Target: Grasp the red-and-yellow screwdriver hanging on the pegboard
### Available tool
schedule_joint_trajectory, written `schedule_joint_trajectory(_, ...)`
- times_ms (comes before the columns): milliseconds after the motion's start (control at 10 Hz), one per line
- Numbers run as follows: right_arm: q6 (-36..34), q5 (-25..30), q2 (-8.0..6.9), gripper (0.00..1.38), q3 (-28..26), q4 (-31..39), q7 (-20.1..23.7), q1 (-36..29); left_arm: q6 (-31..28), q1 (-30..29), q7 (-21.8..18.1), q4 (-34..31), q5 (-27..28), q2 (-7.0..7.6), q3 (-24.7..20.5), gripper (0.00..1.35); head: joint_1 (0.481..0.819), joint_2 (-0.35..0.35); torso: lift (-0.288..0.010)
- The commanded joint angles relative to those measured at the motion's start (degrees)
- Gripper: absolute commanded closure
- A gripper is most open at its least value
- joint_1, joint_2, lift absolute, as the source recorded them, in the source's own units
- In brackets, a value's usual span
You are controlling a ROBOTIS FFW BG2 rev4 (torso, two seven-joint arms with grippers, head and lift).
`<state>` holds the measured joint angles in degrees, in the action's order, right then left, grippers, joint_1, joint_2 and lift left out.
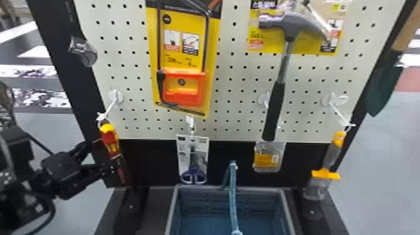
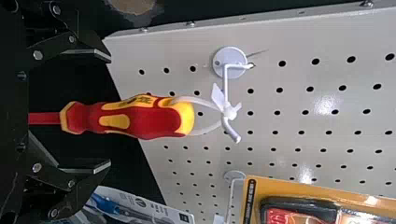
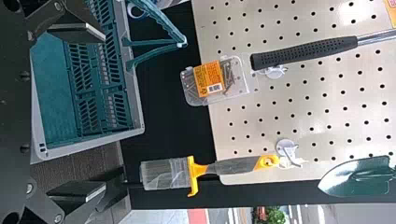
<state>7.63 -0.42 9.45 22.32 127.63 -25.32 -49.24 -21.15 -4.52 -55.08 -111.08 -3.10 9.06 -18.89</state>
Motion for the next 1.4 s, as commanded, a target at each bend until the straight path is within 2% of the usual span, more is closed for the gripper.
schedule_joint_trajectory(0, -0.07, 0.07, -0.13, 0.18, 0.00, -0.15, 0.18, 0.11, -1.26, 3.75, -1.96, 1.88, 0.99, 2.01, 0.79, 0.48, 0.549, 0.000, -0.100)
schedule_joint_trajectory(200, -0.07, 0.16, -0.13, 0.18, 0.00, -0.29, 0.53, 0.23, -2.40, 6.95, -5.21, 4.83, 0.03, 4.03, 1.67, 0.48, 0.549, 0.000, -0.100)
schedule_joint_trajectory(300, -0.16, 0.24, -0.22, 0.18, 0.00, -0.29, 0.62, 0.23, -3.02, 7.69, -6.36, 4.97, 0.64, 4.38, 1.84, 0.48, 0.549, 0.000, -0.100)
schedule_joint_trajectory(400, -0.16, 0.24, -0.22, 0.18, 0.00, -0.43, 0.71, 0.35, -3.46, 8.06, -6.97, 5.12, 0.55, 4.47, 2.02, 0.48, 0.549, 0.000, -0.100)
schedule_joint_trajectory(500, -0.16, 0.24, -0.22, 0.18, 0.00, -0.43, 0.71, 0.35, -3.72, 8.06, -6.97, 5.12, 0.73, 4.47, 2.20, 0.55, 0.549, 0.000, -0.100)
schedule_joint_trajectory(900, -0.16, 0.24, -0.22, 0.18, 0.00, -0.57, 0.80, 0.35, -4.51, 7.81, -6.71, 4.83, 2.40, 4.12, 2.72, 1.03, 0.549, 0.000, -0.100)
schedule_joint_trajectory(1300, -0.16, 0.24, -0.22, 0.18, 0.00, -0.57, 0.80, 0.35, -4.25, 7.57, -6.27, 4.69, 2.75, 3.86, 2.90, 1.04, 0.549, 0.000, -0.100)
